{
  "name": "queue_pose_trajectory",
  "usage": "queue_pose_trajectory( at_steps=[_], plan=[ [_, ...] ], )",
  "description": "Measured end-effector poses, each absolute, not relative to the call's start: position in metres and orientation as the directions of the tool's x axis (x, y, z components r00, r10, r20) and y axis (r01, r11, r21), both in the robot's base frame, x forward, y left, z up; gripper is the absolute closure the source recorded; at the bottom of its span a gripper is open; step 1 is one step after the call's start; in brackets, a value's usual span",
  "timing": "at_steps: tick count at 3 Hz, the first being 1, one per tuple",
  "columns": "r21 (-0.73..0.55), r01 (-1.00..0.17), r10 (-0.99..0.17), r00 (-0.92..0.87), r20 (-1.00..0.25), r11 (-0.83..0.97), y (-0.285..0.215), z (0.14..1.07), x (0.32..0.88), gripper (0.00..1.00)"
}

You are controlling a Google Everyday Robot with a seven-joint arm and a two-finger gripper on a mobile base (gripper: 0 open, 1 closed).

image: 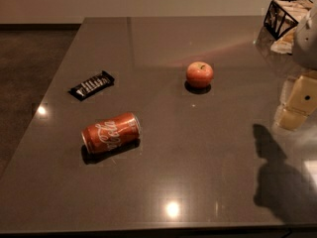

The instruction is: Pick coke can

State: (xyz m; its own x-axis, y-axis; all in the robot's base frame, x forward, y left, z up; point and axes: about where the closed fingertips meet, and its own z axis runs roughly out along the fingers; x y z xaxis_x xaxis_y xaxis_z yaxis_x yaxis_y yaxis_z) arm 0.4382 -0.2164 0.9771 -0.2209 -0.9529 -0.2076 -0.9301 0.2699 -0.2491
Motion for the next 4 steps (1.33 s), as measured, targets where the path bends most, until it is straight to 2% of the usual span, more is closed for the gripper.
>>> queue_pose_trajectory(
  at_steps=[2,4],
  plan=[
    [-0.254,-0.933,-0.956,-0.202,-0.212,0.254,-0.208,0.978,0.442,0.0],
    [-0.189,-0.972,-0.97,-0.094,-0.226,0.139,-0.129,0.951,0.476,0.0]
  ],
)
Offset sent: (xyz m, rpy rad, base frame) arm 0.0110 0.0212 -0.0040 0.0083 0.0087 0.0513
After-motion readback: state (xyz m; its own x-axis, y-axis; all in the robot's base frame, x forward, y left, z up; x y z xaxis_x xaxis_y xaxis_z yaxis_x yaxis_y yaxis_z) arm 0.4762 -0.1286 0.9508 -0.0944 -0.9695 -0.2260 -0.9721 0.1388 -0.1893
